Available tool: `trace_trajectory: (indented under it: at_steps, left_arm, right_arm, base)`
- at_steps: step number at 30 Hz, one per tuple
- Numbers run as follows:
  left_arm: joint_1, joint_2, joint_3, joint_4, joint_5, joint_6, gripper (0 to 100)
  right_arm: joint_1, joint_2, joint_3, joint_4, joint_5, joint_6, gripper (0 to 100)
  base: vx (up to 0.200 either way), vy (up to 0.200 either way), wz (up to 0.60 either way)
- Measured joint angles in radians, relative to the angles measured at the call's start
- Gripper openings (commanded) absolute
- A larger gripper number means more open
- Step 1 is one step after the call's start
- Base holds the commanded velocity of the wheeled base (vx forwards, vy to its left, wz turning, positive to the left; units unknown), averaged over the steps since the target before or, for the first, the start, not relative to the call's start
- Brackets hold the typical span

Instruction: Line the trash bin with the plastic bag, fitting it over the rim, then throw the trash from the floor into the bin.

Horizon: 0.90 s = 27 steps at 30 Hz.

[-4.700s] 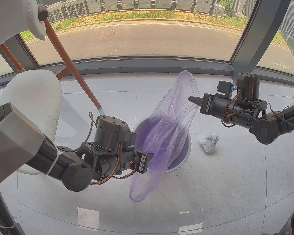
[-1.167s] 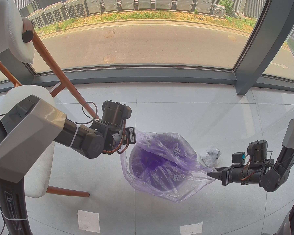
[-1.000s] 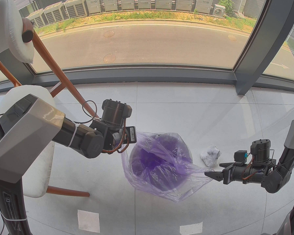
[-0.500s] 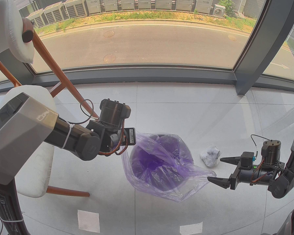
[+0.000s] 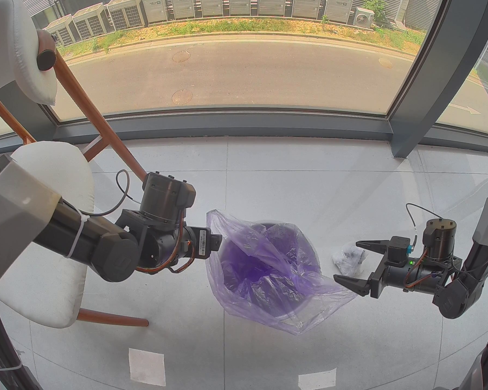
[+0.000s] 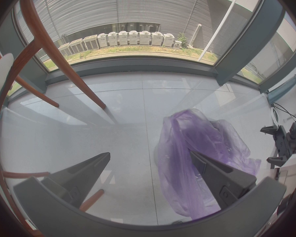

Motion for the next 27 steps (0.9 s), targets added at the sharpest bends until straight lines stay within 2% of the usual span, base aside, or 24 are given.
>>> trace_trajectory:
  at_steps: [10, 24, 25, 27]
  left_arm:
    - [-0.040, -0.037, 0.060, -0.036, -0.021, 0.031, 100]
    - [-0.053, 0.007, 0.062, -0.040, -0.023, 0.034, 100]
    - [-0.053, 0.013, 0.060, -0.040, -0.023, 0.034, 100]
    - [-0.052, 0.024, 0.051, -0.045, -0.023, 0.034, 100]
  right_arm:
    - [0.085, 0.093, -0.104, 0.011, -0.003, -0.036, 100]
    - [0.181, 0.164, -0.129, 0.008, -0.003, -0.040, 100]
    - [0.184, 0.169, -0.129, 0.010, -0.003, -0.040, 0]
    - [0.189, 0.177, -0.132, 0.012, -0.008, -0.038, 0]
  base:
    - [0.000, 0.000, 0.00]
    - [0.000, 0.000, 0.00]
    - [0.000, 0.000, 0.00]
    - [0.000, 0.000, 0.00]
